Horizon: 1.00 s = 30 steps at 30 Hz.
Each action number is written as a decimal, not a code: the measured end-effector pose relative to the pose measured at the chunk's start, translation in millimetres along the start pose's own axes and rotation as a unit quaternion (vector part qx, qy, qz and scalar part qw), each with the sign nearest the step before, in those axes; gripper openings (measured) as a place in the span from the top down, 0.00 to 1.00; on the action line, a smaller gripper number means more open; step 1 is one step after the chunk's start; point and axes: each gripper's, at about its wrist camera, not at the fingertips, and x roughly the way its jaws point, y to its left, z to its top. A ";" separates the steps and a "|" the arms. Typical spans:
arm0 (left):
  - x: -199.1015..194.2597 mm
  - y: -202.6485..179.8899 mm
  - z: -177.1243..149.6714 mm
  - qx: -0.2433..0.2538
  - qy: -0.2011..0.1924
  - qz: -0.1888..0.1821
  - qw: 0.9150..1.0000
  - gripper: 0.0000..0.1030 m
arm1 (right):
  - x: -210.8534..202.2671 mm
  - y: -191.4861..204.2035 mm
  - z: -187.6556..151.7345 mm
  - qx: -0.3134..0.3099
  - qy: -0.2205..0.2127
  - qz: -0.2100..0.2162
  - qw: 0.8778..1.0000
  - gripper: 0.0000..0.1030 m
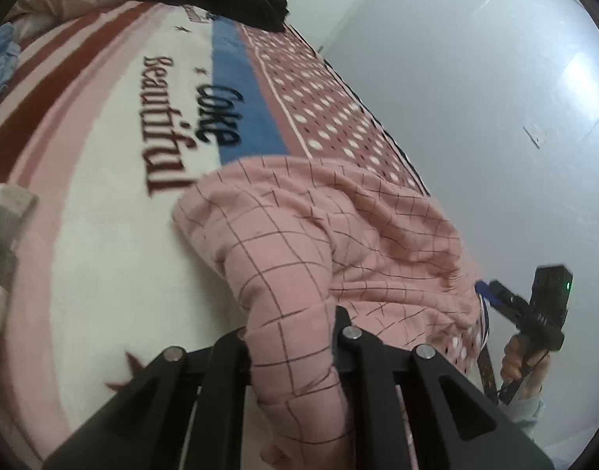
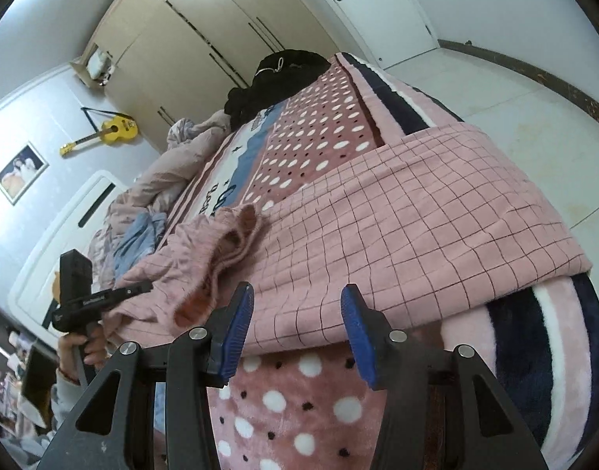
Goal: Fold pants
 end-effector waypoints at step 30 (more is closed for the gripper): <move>-10.5 -51.8 -9.8 0.112 -0.018 0.027 0.993 0.27 | 76.1 36.6 36.5 -0.051 0.043 -0.023 0.997 0.91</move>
